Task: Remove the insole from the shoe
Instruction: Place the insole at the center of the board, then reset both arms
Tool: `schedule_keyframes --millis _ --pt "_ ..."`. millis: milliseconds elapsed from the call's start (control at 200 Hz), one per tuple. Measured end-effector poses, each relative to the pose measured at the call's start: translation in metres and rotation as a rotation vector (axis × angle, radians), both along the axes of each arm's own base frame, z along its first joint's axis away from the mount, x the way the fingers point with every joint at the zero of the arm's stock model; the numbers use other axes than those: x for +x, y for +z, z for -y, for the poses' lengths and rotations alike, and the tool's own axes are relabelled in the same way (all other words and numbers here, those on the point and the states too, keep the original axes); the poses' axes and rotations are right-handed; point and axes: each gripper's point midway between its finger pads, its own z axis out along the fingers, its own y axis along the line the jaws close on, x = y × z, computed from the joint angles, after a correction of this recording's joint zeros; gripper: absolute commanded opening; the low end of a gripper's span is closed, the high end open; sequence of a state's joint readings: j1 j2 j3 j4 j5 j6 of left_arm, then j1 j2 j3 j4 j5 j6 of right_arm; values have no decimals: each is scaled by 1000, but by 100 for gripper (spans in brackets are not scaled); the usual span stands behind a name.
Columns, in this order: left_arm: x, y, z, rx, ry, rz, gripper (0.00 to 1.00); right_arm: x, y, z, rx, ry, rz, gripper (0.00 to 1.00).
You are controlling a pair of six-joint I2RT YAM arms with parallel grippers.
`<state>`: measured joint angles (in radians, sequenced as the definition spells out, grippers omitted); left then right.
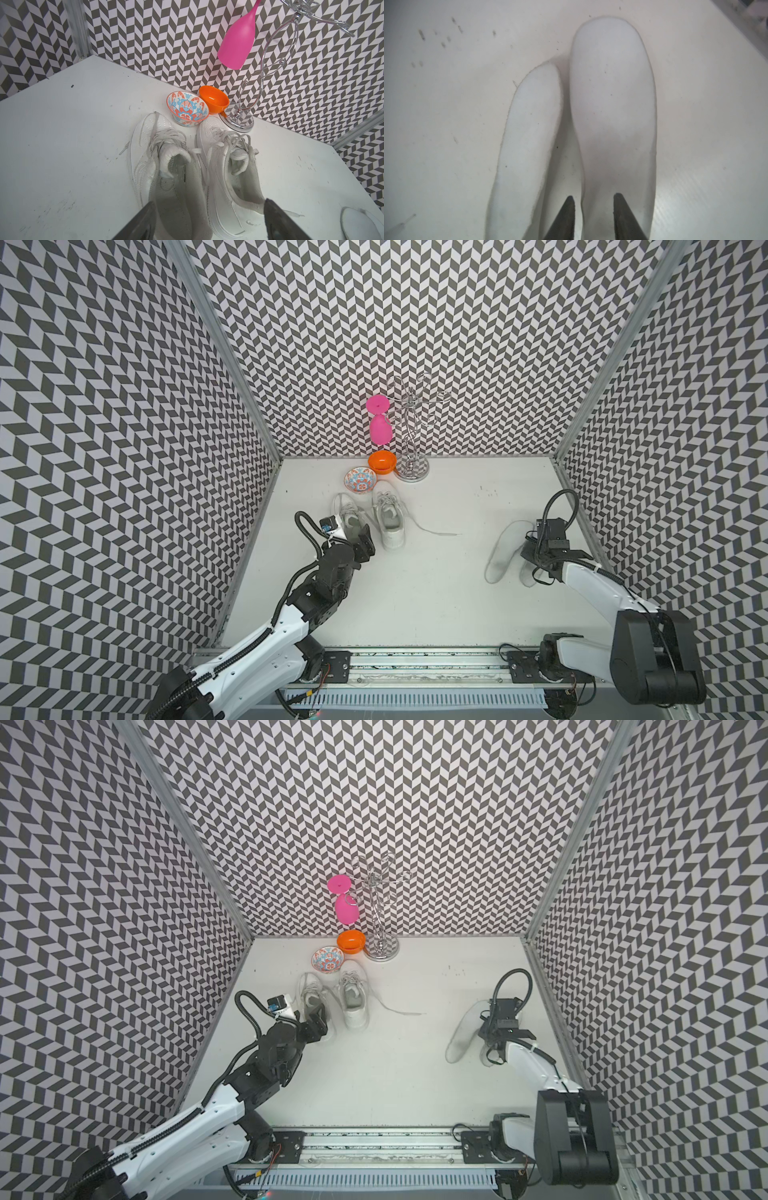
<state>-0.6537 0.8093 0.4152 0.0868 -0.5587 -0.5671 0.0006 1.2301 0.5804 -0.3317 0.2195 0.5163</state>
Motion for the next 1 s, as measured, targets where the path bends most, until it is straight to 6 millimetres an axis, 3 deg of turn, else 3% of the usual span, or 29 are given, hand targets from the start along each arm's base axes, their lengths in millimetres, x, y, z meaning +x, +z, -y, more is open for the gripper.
schedule_keyframes --millis 150,250,416,546,646,736,856,1001 --pt "1 -4 -17 11 93 -16 96 -2 7 1 -10 9 3 82" --pt "6 -4 -40 24 204 -24 100 5 37 0 -15 20 86 99" --pt "19 -5 -96 61 419 -13 100 32 114 3 -49 31 351 100" --pt "28 -20 -147 105 556 -25 100 49 142 6 -106 50 497 100" --pt "32 -44 -181 171 605 -85 100 59 135 8 -157 69 539 100" --pt "40 -60 -191 231 586 -135 100 67 109 11 -204 92 503 100" --pt "53 -74 -186 312 505 -140 100 77 71 11 -252 137 446 100" --pt "66 -88 -164 368 335 -128 100 79 37 3 -270 218 438 100"
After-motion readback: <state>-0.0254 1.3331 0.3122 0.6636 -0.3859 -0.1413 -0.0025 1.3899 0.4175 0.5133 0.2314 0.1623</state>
